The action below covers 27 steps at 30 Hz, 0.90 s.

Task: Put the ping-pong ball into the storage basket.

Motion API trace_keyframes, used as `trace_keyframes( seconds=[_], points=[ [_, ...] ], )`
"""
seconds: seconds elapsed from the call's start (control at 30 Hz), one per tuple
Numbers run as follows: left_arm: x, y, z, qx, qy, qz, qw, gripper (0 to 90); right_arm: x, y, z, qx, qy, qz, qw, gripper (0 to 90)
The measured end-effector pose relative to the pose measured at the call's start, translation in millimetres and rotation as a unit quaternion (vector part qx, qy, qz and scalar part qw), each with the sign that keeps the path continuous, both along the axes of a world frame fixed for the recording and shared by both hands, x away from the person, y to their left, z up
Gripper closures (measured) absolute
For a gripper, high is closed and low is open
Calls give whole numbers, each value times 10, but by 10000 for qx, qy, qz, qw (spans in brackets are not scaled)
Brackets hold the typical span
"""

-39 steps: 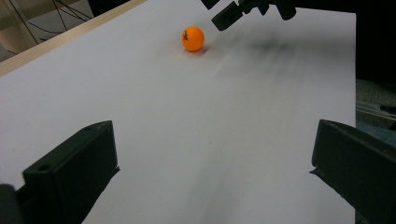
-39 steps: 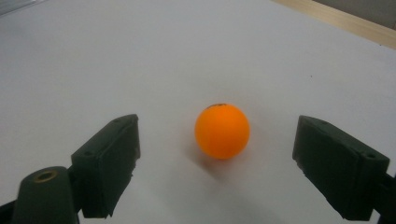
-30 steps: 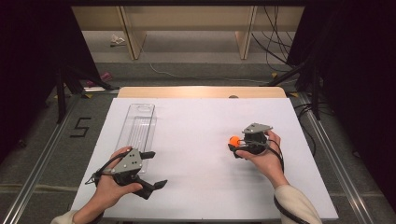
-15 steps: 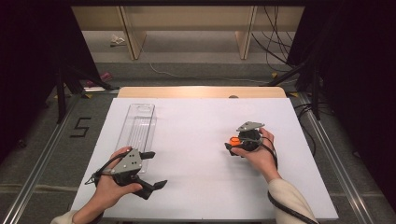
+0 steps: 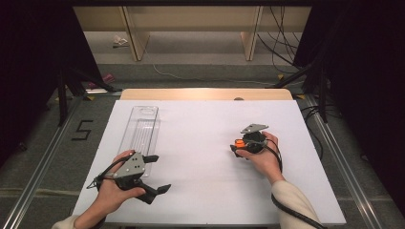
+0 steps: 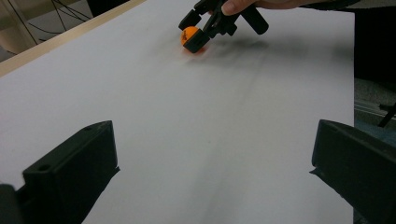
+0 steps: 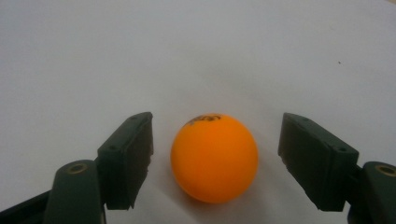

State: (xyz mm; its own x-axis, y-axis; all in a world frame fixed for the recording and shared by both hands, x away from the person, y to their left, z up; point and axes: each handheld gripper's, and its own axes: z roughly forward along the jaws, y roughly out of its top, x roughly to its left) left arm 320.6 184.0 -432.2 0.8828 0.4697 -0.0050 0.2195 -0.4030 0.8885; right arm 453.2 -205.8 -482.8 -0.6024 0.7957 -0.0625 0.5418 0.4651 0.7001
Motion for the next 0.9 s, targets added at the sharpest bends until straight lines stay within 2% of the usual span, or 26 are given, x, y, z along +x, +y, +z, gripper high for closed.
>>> trace_keyframes(
  seconds=[0.9],
  points=[
    [-3,2,1,3,-5,-6,10000,0,8,-12,-3,8,89,31,10000,506]
  ],
)
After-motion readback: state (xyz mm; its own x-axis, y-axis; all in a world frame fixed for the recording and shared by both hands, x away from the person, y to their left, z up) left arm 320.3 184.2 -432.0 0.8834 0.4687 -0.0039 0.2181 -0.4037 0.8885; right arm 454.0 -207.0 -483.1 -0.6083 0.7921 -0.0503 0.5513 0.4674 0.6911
